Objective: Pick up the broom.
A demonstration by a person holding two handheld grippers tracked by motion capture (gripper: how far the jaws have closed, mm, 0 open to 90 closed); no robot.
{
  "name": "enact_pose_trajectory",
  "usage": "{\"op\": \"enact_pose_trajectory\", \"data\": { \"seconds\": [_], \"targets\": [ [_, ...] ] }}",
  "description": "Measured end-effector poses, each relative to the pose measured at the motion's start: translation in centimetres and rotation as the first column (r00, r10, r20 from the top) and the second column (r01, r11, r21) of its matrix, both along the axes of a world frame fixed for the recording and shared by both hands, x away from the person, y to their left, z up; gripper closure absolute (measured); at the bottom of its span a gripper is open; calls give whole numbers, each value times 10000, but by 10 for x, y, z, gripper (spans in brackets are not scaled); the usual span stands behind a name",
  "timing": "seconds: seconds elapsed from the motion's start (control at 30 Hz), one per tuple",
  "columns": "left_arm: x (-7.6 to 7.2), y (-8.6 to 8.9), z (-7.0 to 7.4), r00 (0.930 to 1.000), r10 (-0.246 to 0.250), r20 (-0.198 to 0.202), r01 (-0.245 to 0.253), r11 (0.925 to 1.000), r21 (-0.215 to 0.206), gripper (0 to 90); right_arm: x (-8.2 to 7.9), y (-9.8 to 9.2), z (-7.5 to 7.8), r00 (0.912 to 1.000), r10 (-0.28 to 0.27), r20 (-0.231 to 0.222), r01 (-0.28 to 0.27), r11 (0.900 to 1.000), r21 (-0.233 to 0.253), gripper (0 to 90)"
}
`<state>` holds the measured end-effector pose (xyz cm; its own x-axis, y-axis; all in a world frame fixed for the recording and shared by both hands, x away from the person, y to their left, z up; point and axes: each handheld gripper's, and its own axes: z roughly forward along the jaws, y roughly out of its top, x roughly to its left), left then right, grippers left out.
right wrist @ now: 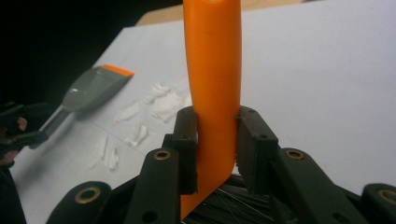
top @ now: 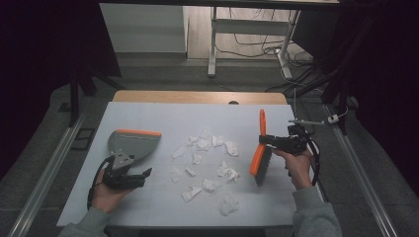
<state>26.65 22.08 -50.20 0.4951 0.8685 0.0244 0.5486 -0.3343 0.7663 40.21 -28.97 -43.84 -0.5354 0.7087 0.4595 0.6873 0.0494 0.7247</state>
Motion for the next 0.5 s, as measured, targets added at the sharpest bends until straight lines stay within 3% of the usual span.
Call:
{"op": "enact_pose_trajectory", "data": {
  "seconds": [0.3,0.5],
  "targets": [
    [3,-13,11,9996,-216,207,220,9996,-194,215,-8,28,8,9958,0,918,-86,9956,931,702],
    [7,-32,20,9974,-573,434,589,9976,-361,214,-10,46,5,9932,266,1136,-425,9893,1394,702]
  ]
}}
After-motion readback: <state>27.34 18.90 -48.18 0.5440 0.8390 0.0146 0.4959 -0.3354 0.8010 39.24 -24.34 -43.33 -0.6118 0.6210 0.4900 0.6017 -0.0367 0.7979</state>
